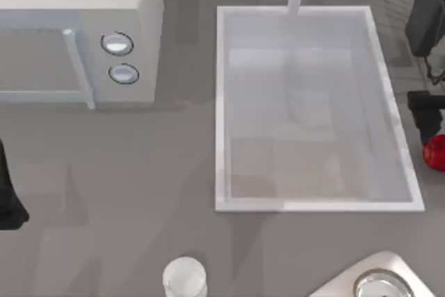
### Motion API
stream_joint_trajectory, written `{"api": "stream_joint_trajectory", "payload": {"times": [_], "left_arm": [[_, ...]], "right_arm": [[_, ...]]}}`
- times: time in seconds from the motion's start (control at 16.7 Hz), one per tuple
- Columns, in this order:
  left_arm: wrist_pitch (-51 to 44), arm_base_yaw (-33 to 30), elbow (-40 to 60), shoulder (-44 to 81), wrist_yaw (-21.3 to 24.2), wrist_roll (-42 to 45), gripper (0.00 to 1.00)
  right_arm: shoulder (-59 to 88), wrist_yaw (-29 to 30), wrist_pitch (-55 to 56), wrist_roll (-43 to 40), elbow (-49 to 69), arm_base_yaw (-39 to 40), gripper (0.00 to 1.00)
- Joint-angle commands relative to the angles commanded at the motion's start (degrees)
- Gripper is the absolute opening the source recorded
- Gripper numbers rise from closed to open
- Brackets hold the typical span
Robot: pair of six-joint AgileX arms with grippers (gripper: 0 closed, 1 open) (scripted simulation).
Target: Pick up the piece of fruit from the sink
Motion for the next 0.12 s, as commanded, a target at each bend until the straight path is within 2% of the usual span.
{"api": "stream_joint_trajectory", "payload": {"times": [0.12], "left_arm": [[0.0,0.0,0.0,0.0,0.0,0.0,1.0]], "right_arm": [[0.0,0.0,0.0,0.0,0.0,0.0,1.0]]}}
